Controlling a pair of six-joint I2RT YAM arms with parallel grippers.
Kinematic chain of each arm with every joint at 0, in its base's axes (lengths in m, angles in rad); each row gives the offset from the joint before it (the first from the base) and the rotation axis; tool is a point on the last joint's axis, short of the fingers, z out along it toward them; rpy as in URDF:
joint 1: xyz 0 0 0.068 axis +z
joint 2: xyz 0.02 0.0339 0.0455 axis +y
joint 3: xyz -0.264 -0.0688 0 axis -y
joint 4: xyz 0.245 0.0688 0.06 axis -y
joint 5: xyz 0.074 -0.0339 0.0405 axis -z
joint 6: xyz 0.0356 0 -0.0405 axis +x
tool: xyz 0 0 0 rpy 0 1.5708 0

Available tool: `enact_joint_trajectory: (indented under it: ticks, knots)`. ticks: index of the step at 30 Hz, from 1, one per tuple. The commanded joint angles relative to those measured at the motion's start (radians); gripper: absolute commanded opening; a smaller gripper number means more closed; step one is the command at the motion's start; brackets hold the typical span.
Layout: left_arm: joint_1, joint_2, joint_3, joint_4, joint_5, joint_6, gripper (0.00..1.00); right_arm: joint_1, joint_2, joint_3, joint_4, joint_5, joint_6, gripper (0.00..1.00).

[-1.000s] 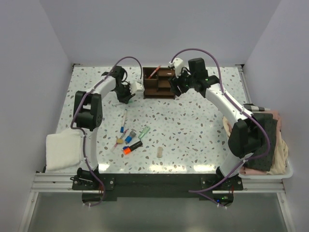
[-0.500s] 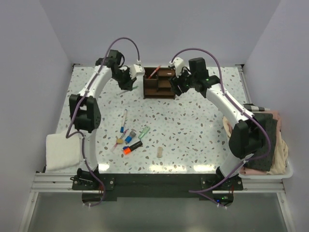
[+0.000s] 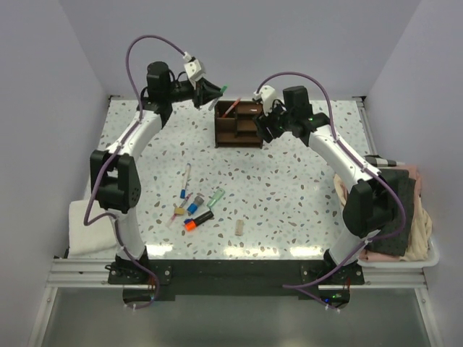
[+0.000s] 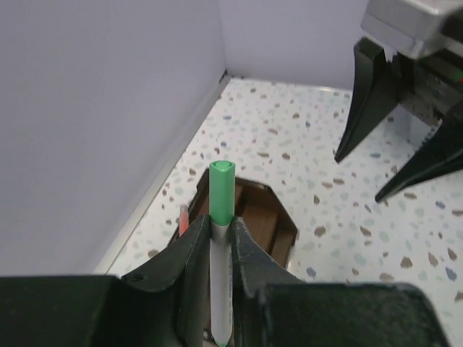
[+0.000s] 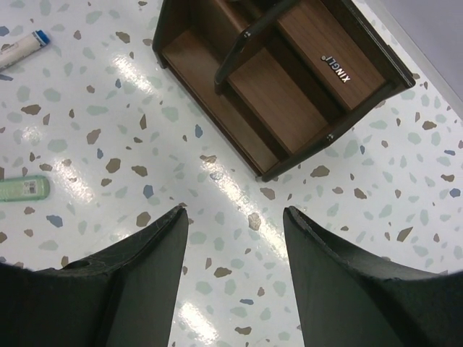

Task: Sort the stationery into containers
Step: Place the pen in the storage box.

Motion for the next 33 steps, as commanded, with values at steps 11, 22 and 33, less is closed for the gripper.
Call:
enact_joint_trajectory:
  ticks: [11, 22, 33]
  knots:
    - [-0.025, 0.293, 0.118, 0.761, 0.001, -0.585, 0.0, -0.005, -0.052, 0.004, 0.045, 0.056, 0.011, 0.71]
    - [-0.03, 0.417, 0.193, 0.7, -0.013, -0.496, 0.0, -0.005, -0.023, 0.01, 0.046, 0.071, 0.036, 0.82]
    - [-0.033, 0.482, 0.244, 0.599, -0.074, -0.372, 0.32, -0.005, 0.025, 0.039, 0.054, 0.057, 0.051, 0.81]
